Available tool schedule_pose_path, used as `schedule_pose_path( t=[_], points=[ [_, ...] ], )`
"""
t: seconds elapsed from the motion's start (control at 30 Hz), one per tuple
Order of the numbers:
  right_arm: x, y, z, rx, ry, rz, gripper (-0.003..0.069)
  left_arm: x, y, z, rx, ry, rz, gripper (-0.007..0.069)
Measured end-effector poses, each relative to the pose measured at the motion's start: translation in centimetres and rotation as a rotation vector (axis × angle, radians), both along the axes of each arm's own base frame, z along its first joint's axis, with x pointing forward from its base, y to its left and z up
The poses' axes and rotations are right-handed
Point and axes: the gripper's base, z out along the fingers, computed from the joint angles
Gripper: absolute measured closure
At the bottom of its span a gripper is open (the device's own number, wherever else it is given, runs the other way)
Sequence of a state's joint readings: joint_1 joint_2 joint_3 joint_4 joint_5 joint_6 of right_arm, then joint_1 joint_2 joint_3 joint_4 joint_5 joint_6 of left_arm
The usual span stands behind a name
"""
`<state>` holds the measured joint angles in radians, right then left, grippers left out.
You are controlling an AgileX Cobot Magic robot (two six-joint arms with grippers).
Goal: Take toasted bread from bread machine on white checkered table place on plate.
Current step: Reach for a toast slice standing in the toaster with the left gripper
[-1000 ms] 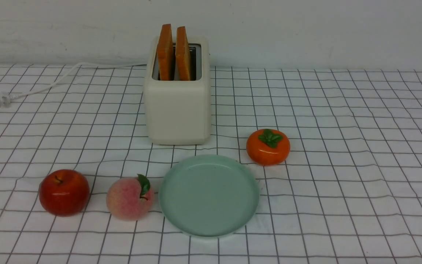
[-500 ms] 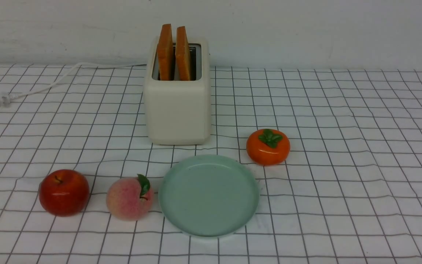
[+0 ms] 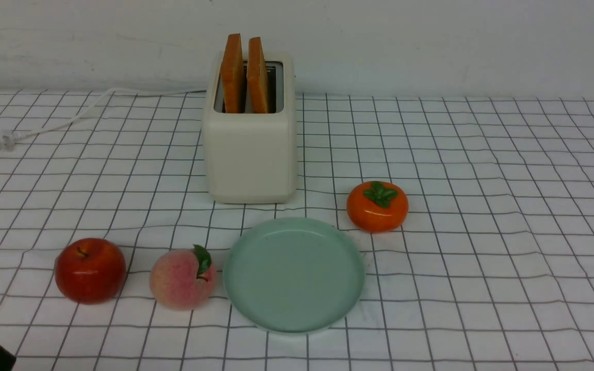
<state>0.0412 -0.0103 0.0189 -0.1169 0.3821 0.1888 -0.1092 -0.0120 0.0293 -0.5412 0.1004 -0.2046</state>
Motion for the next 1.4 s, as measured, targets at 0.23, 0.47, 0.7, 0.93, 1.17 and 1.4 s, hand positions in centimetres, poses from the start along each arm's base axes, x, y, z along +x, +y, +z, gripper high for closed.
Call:
schedule_pose_path(
  t=[0.23, 0.47, 0.7, 0.93, 1.17, 1.4],
  points=[
    [0.3, 0.4, 0.8, 0.22, -0.107, -0.016, 0.042, 0.0, 0.6, 1.0, -0.314, -0.061, 0.053, 0.0387],
    [0.4, 0.4, 3.3, 0.605, -0.36, -0.024, 0.042, -1.2, -0.3, 5.6, -0.2, -0.132, -0.063, 0.0534],
    [-0.1, 0.5, 8.4, 0.506, -0.308, -0.001, 0.0513, 0.2, -1.5, 9.6, 0.072, -0.061, -0.157, 0.0638],
    [0.7, 1.2, 16.2, 0.127, 0.129, 0.132, 0.0596, 6.2, -2.7, 13.0, 0.307, 0.102, -0.26, 0.0638],
    [2.8, 3.6, 21.1, 0.097, 0.21, 0.357, 0.0597, 13.3, -3.6, 14.7, 0.403, 0.178, -0.298, 0.0638],
    [5.0, 5.7, 22.7, 0.132, 0.198, 0.52, 0.0596, 19.5, -6.9, 15.2, 0.496, 0.182, -0.415, 0.0638]
  ],
)
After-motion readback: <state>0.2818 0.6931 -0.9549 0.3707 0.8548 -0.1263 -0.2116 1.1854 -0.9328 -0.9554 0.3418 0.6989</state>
